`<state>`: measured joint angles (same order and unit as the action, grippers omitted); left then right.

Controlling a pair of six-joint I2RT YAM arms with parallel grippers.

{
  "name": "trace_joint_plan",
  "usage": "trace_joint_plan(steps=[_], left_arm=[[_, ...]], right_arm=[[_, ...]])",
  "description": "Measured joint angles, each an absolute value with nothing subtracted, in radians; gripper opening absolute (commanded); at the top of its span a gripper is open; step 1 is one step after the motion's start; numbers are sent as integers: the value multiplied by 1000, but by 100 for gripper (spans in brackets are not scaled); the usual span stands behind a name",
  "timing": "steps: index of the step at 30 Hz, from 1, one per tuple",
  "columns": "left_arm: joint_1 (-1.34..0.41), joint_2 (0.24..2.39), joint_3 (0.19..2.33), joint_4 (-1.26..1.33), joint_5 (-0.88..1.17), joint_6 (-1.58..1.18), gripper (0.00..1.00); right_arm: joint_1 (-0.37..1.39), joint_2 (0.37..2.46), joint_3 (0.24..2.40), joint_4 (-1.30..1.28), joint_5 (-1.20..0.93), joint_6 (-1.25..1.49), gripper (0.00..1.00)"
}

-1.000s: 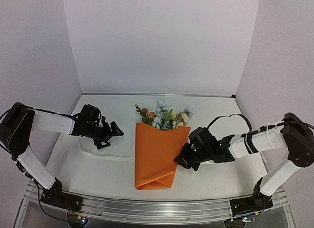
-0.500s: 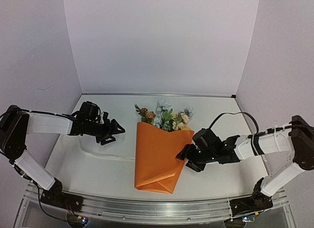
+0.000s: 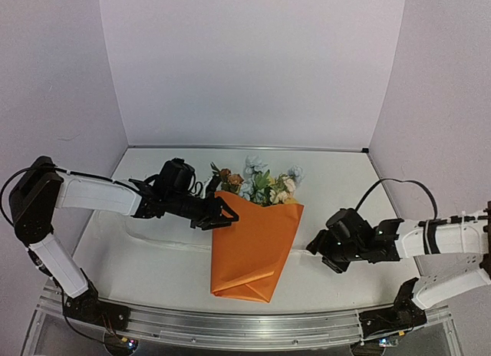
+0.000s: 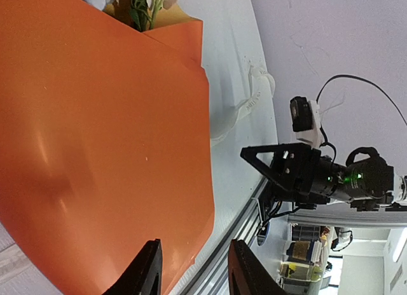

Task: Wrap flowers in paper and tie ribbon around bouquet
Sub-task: Place the folded bouquet on the ribbon, then pick up the left side of the ribbon from the folded bouquet.

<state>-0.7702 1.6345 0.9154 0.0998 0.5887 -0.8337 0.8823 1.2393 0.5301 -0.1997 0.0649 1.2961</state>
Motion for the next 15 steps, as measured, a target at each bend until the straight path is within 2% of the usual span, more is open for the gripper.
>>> trace_joint_plan(steps=[9,12,15], left_arm=[[-770,1623,909,97,524,-846,43],[-743,1556,862,69,468,-869,45],[-679,1456,794,30,403,-902,49]], right_arm=[[663,908,375,-444,276,1365,74],[572,896,363,-485,324,1350,71],[520,969,388,-505,350,1311,67]])
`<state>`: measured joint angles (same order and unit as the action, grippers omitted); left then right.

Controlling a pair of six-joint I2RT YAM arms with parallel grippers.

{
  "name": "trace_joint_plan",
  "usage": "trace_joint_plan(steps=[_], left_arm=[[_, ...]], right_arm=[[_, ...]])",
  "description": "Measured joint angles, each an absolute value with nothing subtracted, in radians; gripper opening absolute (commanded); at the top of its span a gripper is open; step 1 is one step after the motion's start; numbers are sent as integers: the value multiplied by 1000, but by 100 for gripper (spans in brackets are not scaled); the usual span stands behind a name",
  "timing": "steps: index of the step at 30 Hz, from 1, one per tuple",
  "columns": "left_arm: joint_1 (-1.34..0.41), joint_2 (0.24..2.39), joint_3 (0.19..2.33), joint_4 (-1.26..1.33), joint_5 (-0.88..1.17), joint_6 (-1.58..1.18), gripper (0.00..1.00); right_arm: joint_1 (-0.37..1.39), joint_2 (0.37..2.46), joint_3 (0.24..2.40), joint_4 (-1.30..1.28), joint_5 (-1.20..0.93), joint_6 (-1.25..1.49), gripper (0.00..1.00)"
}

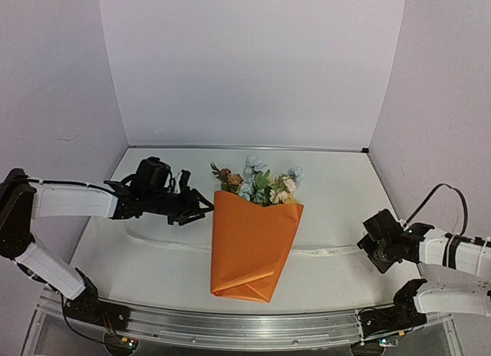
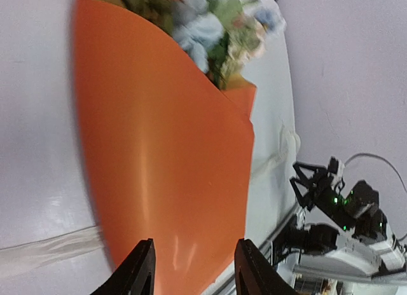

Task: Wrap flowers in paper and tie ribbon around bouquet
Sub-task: Pick up the left side of the ribbon from the folded bouquet.

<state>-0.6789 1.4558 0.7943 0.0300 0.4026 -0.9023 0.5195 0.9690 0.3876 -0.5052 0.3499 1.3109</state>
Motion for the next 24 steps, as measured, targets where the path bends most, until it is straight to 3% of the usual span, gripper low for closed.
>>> trace_joint_plan(steps=[5,11,24], left_arm=[[-575,1265,692,-133,201,-971,59],[-509,1139,615,-303,-22,-1052,60],[-245,1255,565,-391,-232,-1064,62]], right_arm=[[469,1112,476,-510,365,1242,66],[399,1215,513,-465,349,1151,62],[292,1343,589,-383,194,1004,53]])
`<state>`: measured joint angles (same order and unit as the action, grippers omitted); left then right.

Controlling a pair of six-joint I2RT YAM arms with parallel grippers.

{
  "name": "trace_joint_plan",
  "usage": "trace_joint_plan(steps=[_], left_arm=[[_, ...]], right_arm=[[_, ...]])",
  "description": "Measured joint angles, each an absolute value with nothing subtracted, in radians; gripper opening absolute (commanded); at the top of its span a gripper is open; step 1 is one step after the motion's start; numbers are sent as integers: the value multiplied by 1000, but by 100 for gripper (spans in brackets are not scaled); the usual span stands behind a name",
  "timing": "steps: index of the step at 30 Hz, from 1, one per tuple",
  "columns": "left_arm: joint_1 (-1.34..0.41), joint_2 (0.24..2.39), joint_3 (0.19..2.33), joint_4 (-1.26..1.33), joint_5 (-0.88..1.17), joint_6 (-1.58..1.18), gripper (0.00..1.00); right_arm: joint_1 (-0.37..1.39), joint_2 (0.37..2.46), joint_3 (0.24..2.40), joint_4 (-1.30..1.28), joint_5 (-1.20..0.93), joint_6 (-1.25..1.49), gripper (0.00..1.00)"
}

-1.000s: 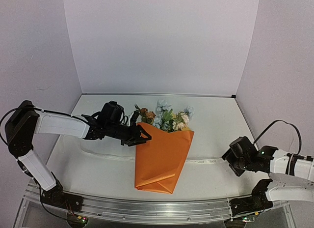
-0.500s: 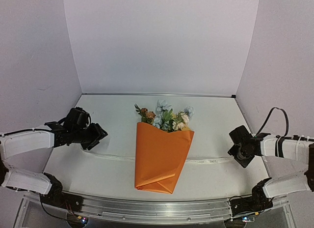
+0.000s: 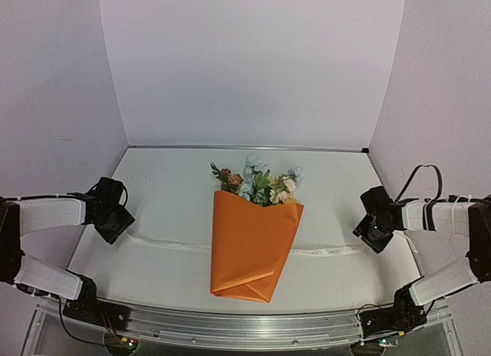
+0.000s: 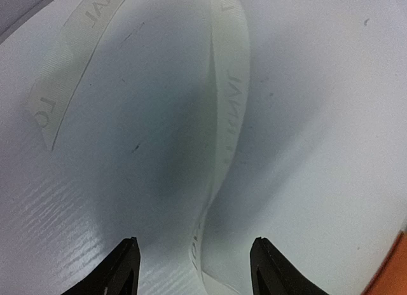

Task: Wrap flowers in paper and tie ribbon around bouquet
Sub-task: Pick up the left side of the ribbon from the folded bouquet.

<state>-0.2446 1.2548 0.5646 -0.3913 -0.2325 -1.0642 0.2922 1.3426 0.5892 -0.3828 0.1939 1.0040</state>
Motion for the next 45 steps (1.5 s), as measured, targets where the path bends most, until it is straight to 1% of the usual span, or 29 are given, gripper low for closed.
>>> trace_joint_plan(steps=[4,9,14,16,18,20,24,26,27,32,33,34,43,45], left_arm=[[-215,1388,588,-381,-244,-1043,60],[-200,1461,627,-346,-258,-1010,52],[-194,1480,635,-323,-265,-990,38],[-193,1484,635,-316,-265,-988,31],[-192,1487,635,-311,-264,-982,25],[-192,1488,635,-306,-264,-976,20],[-192,1492,635,-289,-257,-959,12],[-192,1495,635,-284,-252,-952,6],[-192,1495,635,-282,-248,-945,4],[-192,1494,635,-276,-236,-934,1],[-192,1493,635,-276,-235,-932,0],[-192,1489,635,-276,-234,-930,0],[-191,1445,637,-276,-229,-902,0],[-190,1445,642,-278,-225,-892,0]], right_arm=[[272,1345,589,-378,165,985,50],[266,1347,589,-375,147,970,50],[261,1346,589,-376,142,963,50],[258,1345,589,-377,142,960,48],[258,1344,588,-378,142,958,43],[258,1344,588,-381,142,955,35],[258,1344,588,-385,143,950,21],[258,1344,588,-388,143,948,18],[258,1344,588,-389,144,948,19],[258,1345,589,-395,141,934,44],[258,1345,590,-398,140,930,47],[258,1347,592,-404,139,927,48],[258,1377,627,-432,147,943,24],[258,1389,640,-437,152,944,21]])
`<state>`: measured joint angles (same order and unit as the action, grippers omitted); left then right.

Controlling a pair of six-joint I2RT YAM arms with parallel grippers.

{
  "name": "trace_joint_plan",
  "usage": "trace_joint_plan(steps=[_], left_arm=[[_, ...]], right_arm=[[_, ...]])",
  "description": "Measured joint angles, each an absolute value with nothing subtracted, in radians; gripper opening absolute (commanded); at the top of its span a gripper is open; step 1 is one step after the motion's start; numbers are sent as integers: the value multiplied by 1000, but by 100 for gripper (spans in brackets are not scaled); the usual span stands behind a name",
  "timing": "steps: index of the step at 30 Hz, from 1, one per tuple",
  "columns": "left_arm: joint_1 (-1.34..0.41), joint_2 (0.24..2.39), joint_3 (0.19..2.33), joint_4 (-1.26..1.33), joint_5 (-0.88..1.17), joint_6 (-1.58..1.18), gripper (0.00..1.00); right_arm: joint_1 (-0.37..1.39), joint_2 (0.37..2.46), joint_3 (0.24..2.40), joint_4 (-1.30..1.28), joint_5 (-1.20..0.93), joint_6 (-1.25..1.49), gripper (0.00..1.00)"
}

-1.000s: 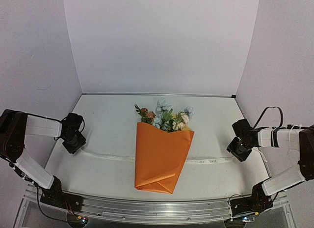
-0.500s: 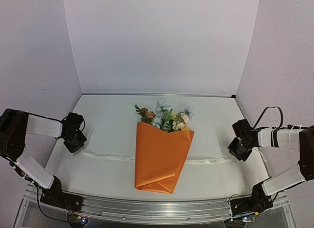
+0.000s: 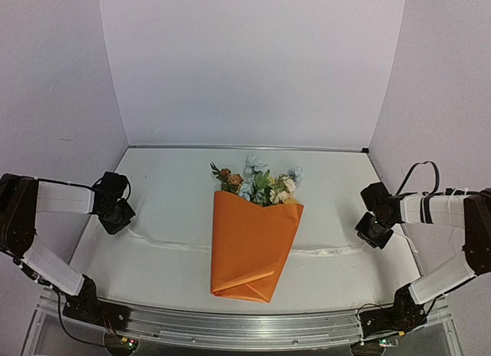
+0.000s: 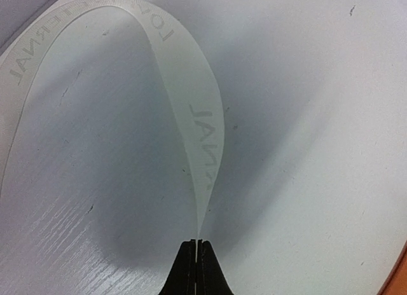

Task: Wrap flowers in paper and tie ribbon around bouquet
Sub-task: Pick up the left side of the ribbon from the folded bouquet, then pick up the right side of the ribbon from the folded bouquet.

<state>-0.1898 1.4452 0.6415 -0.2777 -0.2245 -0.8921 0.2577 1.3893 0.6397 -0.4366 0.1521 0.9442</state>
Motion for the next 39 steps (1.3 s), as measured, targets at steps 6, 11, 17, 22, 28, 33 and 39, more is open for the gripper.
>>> trace_joint_plan(steps=[6,11,17,22,28,33,39], left_arm=[[-189,1444,654,-262,-200,-886,0],[-189,1443,666,-260,-177,-884,0],[-189,1425,686,-254,-169,-866,0],[-189,1413,701,-252,-160,-850,0],[-189,1374,703,-252,-158,-835,0],[-189,1372,707,-248,-139,-825,0],[-189,1366,708,-226,-88,-810,0]], right_arm=[[258,1432,685,-450,163,940,26],[263,1463,728,-497,164,937,23],[270,1467,736,-544,172,955,10],[270,1470,737,-569,177,972,0],[283,1468,737,-574,190,1006,0],[345,1434,743,-565,198,1042,0],[399,1392,753,-520,201,1088,4]])
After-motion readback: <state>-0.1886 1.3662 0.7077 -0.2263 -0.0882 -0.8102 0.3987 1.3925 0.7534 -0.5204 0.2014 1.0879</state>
